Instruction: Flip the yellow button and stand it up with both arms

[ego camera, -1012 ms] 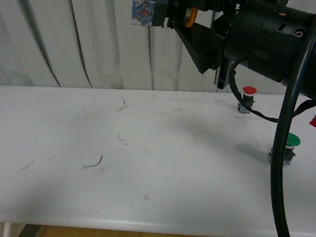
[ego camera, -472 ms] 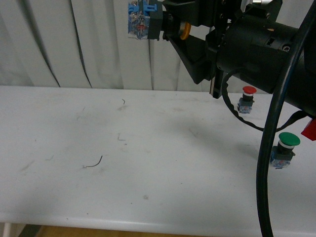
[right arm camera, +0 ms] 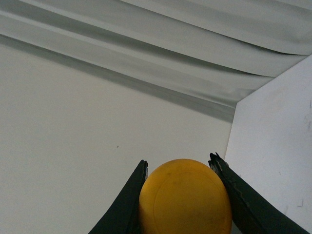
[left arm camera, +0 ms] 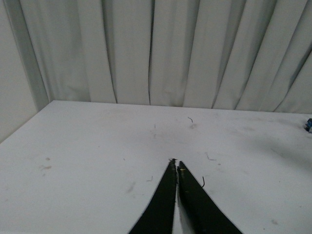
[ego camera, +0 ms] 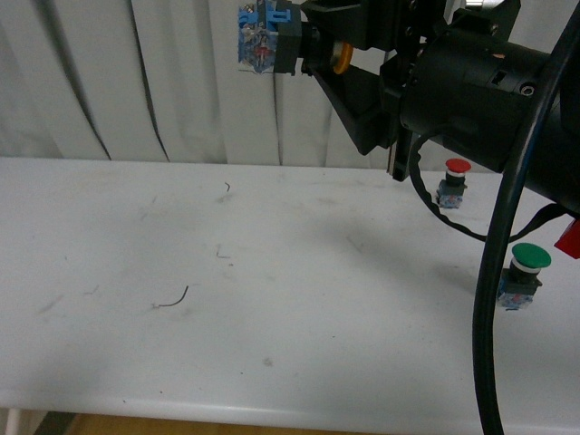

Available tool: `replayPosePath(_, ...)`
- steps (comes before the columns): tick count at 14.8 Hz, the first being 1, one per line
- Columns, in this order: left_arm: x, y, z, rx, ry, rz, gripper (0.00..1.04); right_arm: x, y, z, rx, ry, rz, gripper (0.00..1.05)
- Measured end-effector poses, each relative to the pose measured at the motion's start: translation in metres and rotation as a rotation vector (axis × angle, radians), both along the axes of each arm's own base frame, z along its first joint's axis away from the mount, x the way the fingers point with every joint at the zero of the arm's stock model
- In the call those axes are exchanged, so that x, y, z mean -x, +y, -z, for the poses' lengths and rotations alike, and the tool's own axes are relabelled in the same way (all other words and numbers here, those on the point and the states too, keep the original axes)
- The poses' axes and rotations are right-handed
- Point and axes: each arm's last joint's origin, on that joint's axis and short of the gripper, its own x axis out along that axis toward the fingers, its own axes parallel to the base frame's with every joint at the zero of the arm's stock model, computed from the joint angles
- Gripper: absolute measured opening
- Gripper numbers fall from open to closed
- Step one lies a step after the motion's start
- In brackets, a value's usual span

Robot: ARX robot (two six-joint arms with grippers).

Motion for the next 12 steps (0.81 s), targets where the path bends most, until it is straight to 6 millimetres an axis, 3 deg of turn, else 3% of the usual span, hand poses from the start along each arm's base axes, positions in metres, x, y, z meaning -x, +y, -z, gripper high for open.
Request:
replayPosePath(5,0.000,0.000,0.000,0.000,0.000,0.000,0.19,0.000,0.000,0.000,0.018,-0.019,0.006,0.36)
replayPosePath(8,0.000,0.000,0.000,0.000,0.000,0.000,0.43,-0.002,-0.002,-0.001,0.084,-0.095,0.081,0.36)
replayPosePath(9,0.000,0.000,0.000,0.000,0.000,0.000,0.55,-0.005,-0.004,-0.004,0.144,-0.157,0.166,0.36)
replayPosePath(10,0.000,0.000,0.000,0.000,0.000,0.000,0.73,-0.018,-0.010,-0.012,0.333,-0.210,0.327,0.36)
replayPosePath(11,0.000,0.000,0.000,-0.001,0.000,0.000,0.99,-0.036,-0.036,-0.008,0.760,-0.249,0.581,0.36)
replayPosePath(12,0.000,0.000,0.000,0.000,0.000,0.000,0.98,-0.052,-0.065,-0.013,1.020,-0.248,0.740,0.36)
